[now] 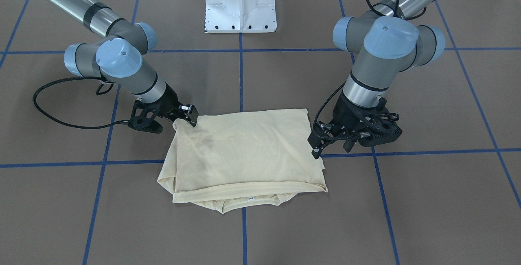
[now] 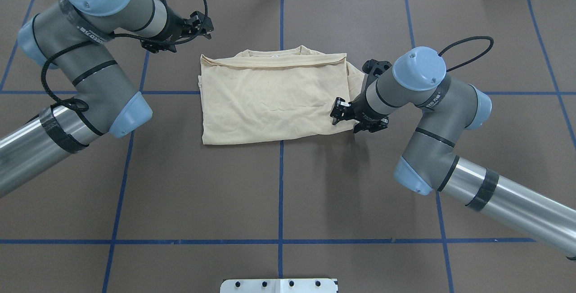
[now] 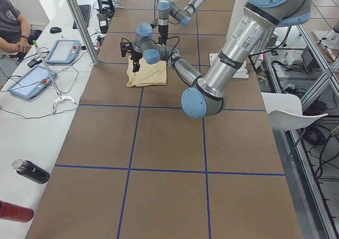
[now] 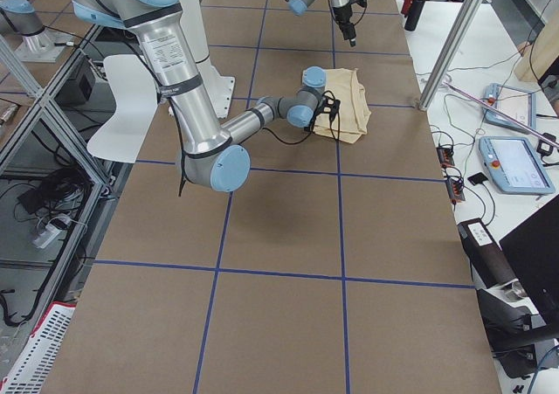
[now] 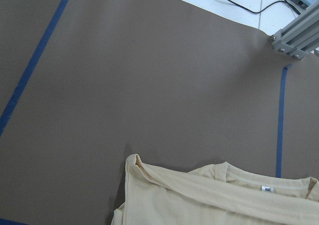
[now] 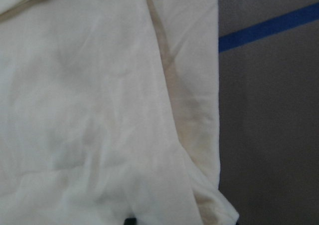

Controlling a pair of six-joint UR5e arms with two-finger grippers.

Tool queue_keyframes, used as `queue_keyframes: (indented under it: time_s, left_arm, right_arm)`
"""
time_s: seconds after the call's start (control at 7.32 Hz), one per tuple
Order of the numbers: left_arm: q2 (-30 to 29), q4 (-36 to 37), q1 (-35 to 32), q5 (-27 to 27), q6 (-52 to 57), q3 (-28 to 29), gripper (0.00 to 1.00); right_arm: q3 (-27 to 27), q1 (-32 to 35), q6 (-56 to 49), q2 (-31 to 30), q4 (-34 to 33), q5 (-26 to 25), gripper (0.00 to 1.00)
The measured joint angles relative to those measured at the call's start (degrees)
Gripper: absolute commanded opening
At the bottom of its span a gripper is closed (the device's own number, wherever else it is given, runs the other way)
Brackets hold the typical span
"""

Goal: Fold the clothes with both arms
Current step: 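Move the right gripper to the folded shirt's near corner and grasp it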

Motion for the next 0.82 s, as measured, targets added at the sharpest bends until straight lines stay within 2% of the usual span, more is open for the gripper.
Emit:
queue_keyframes:
  time_s: [0.27,0.55,0.82]
  left_arm:
    - [0.05,0.02,0.06,0.03,0.5,0.04,1.0]
    - [0.12,0.03,0.21,0.09,0.58,0.08,1.0]
    - [0.11,0.03,0.47,0.28,0.59,0.17,0.99]
  right_arm:
    - [-0.07,0.4,-0.2,0.33,-1.05,-0.09,0.45]
    - [-0.05,1.07,-0.42,0.45,-1.91,-0.1,0.0]
    - [0.02,1.38,-0.65,0.47,-2.33,-0.06,0.0]
